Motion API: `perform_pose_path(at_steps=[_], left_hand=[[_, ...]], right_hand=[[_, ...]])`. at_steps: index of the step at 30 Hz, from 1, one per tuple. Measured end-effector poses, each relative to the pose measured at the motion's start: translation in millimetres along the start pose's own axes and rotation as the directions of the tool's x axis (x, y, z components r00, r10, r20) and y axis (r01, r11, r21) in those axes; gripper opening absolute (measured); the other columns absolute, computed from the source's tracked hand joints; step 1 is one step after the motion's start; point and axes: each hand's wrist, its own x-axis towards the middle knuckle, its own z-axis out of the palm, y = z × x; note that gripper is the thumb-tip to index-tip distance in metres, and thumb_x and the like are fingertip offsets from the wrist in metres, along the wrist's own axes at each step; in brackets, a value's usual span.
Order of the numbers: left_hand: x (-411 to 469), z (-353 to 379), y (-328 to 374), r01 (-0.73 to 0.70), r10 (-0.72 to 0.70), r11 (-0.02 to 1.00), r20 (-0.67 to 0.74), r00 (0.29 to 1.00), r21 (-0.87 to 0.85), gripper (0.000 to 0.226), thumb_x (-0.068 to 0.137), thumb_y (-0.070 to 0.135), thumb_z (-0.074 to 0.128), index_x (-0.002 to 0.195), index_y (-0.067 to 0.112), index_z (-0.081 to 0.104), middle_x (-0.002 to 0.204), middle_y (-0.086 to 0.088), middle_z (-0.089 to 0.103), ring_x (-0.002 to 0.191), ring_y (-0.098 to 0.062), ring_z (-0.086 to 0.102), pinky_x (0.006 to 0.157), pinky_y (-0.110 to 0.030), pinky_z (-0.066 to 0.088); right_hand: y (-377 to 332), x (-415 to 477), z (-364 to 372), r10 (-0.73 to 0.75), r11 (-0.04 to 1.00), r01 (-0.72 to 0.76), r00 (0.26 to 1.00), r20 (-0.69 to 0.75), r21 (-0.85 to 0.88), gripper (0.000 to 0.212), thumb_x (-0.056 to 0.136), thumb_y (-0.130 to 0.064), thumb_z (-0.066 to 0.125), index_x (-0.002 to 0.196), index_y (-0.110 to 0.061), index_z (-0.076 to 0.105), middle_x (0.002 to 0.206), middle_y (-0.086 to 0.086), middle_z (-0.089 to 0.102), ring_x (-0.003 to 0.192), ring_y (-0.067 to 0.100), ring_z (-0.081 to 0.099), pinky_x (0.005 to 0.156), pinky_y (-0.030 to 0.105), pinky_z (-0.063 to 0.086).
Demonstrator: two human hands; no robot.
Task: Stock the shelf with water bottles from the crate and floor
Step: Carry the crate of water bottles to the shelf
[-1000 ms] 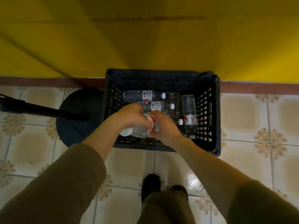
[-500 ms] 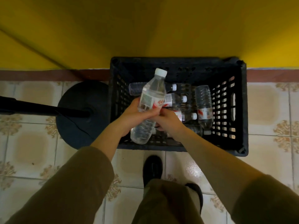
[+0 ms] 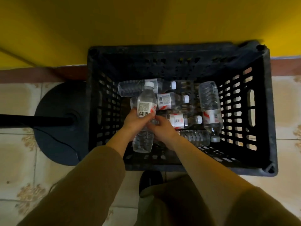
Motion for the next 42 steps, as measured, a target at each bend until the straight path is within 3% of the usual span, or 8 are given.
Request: perform_pose_path(at_steps=[6,11,17,23,25,29,34,42], left_hand=[[2.8,11.0,-2.6,-0.006,0.014,0.990,-0.055,0.998,0.141,0.054,0.085,0.025,0.063,0.133,0.012,0.043,0.130,-0.011,0.055,0.117,-0.027,0.055,0.094,-0.033,0.045],[-42.5,-14.3,21.7,-0.190,0.270,0.916,-0.193,0.943,0.354,0.040,0.090,0.021,0.056,0.127,0.007,0.049,0.122,-0.012,0.058,0.113,-0.026,0.055,0.078,-0.019,0.037],[-75.9,-55.7,31.4,-0.179,0.440,0.792,-0.342,0.830,0.584,0.057,0.088,0.018,0.057,0.138,0.002,0.037,0.144,-0.023,0.034,0.133,-0.036,0.034,0.111,-0.040,0.029],[-64.9,-74.5,33.1,0.048,0.212,0.872,-0.464,0.860,0.486,0.073,0.086,0.025,0.059,0.143,0.001,0.020,0.147,-0.024,0.027,0.134,-0.041,0.030,0.110,-0.050,0.029],[-58.6,-76.0,35.9,0.100,0.174,0.877,-0.505,0.846,0.469,0.068,0.086,0.025,0.059,0.139,-0.001,0.026,0.141,-0.025,0.033,0.128,-0.044,0.036,0.106,-0.051,0.034],[-47.3,-92.6,37.8,0.163,0.119,0.881,-0.541,0.832,0.444,0.044,0.088,0.016,0.057,0.123,-0.007,0.044,0.130,-0.030,0.043,0.115,-0.046,0.046,0.094,-0.049,0.041],[-44.8,-101.0,38.4,0.137,0.146,0.885,-0.546,0.825,0.445,0.028,0.089,0.005,0.050,0.111,-0.011,0.054,0.118,-0.033,0.053,0.104,-0.047,0.053,0.083,-0.047,0.046],[-88.7,-88.8,46.7,0.101,0.160,0.896,-0.526,0.835,0.432,0.024,0.087,0.004,0.050,0.103,-0.012,0.058,0.115,-0.033,0.055,0.105,-0.044,0.054,0.086,-0.043,0.046]], right_hand=[[0.9,3.6,-9.4,-0.001,1.000,0.001,1.000,0.017,0.001,0.038,0.094,-0.013,0.050,0.132,-0.012,0.047,0.119,0.005,0.058,0.104,0.016,0.054,0.088,0.027,0.044],[-19.9,-38.2,-30.6,-0.122,0.992,0.110,0.966,-0.228,-0.064,0.043,0.091,-0.014,0.056,0.132,-0.007,0.046,0.121,0.009,0.059,0.105,0.016,0.054,0.094,0.029,0.044],[-36.5,-98.1,-87.2,-0.292,0.956,0.203,0.730,-0.618,-0.212,0.030,0.092,-0.015,0.055,0.121,-0.008,0.056,0.114,0.003,0.061,0.100,0.011,0.055,0.089,0.023,0.045],[-25.4,-105.7,-142.9,-0.272,0.952,0.010,0.493,-0.826,-0.307,0.035,0.089,-0.009,0.053,0.124,-0.006,0.049,0.125,0.012,0.054,0.117,0.028,0.051,0.099,0.033,0.042],[-21.2,-99.2,-152.0,-0.154,0.973,-0.075,0.495,-0.855,-0.219,0.033,0.089,-0.009,0.053,0.121,-0.005,0.047,0.120,0.015,0.057,0.111,0.033,0.055,0.095,0.043,0.047],[-18.0,-90.3,-167.4,0.008,0.970,-0.209,0.542,-0.840,-0.125,0.033,0.094,-0.018,0.050,0.124,-0.004,0.048,0.120,0.018,0.059,0.107,0.037,0.057,0.086,0.040,0.047],[-14.2,-86.6,-180.3,0.051,0.978,-0.197,0.560,-0.827,-0.074,0.031,0.092,-0.017,0.054,0.119,-0.002,0.057,0.113,0.021,0.063,0.092,0.033,0.058,0.080,0.034,0.046],[-5.8,-131.7,-186.2,0.132,0.986,-0.160,0.527,-0.839,0.055,0.034,0.090,-0.016,0.058,0.123,-0.005,0.057,0.116,0.016,0.064,0.104,0.033,0.062,0.084,0.030,0.045]])
